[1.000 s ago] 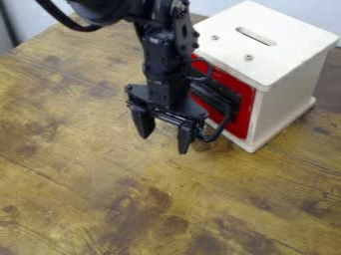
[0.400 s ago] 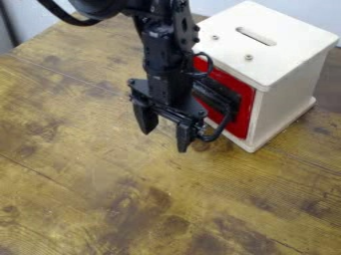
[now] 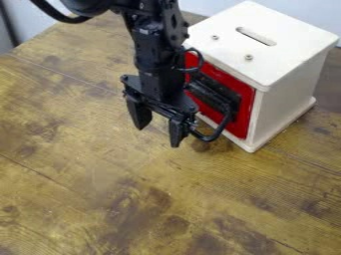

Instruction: Close the drawer

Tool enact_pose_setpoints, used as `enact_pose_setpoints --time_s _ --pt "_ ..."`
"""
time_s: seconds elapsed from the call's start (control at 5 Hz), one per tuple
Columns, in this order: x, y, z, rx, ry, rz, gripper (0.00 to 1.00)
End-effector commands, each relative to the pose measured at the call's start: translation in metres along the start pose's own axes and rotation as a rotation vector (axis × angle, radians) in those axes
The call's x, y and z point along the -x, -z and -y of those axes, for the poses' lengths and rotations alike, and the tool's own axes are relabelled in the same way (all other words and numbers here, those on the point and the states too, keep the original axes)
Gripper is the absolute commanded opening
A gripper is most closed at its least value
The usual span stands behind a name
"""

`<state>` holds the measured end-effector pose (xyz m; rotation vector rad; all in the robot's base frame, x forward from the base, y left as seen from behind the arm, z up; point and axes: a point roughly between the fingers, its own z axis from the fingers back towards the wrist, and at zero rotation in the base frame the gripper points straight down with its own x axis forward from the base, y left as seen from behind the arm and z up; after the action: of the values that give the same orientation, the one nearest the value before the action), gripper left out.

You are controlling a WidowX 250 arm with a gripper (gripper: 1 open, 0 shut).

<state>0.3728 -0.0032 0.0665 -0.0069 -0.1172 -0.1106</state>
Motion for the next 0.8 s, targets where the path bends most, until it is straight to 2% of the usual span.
enact_pose_setpoints --time_s 0.0,0.4,0.6 --pt "-0.006 -0.028 -0.005 -0.008 -0.011 0.077 1.00" --pt "-0.004 -0.018 0.001 -0.006 0.013 0.057 1.00" --pt "-0.004 -0.010 0.011 -0.013 -0.041 0.046 1.00"
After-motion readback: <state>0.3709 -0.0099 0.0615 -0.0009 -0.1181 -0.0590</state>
